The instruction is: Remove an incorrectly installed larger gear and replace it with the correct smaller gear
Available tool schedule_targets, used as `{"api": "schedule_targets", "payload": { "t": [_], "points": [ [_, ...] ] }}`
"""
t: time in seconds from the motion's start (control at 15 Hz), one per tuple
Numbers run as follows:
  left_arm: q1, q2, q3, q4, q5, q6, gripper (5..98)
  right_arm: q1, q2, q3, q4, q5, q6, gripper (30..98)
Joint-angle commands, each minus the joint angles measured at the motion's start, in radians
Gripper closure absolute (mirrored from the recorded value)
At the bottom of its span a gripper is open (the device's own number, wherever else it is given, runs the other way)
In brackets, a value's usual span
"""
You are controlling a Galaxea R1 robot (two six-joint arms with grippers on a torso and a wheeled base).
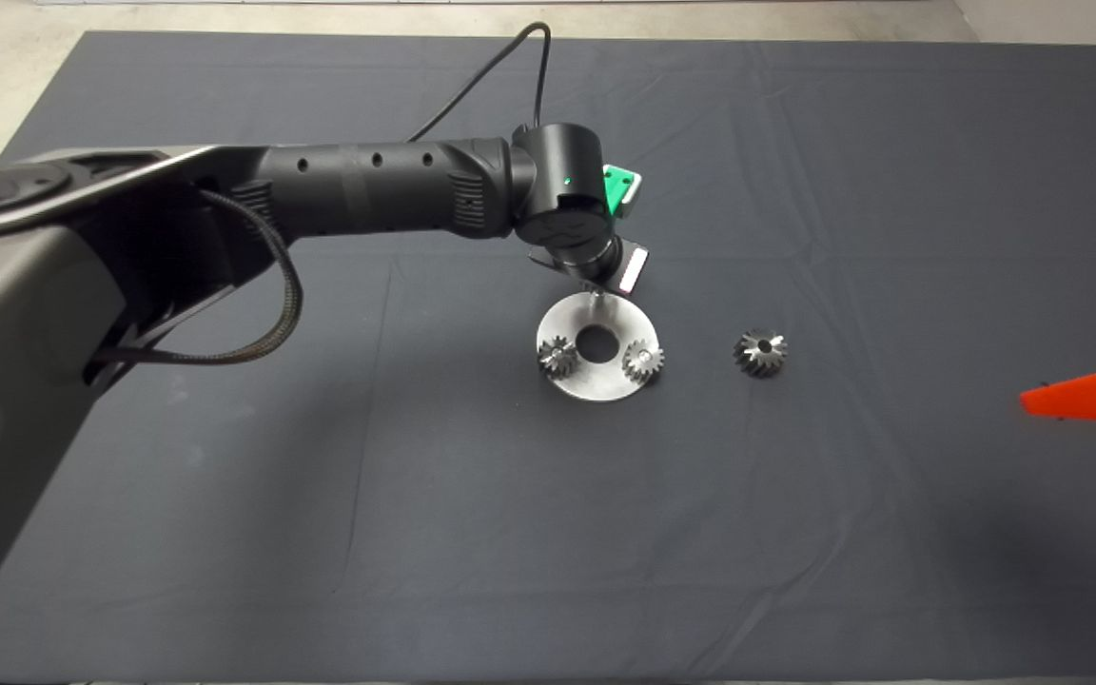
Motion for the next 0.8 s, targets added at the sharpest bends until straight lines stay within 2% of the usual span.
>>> {"api": "schedule_targets", "payload": {
  "t": [0.0,0.73],
  "points": [
    [-0.015,0.004,0.015,-0.014,-0.010,0.008,72.0,0.020,-0.004,0.004,0.030,-0.039,0.006,30.8],
    [0.007,0.004,0.018,-0.026,-0.013,0.014,72.1,0.020,-0.004,0.004,0.030,-0.039,0.007,30.8]
  ]
}}
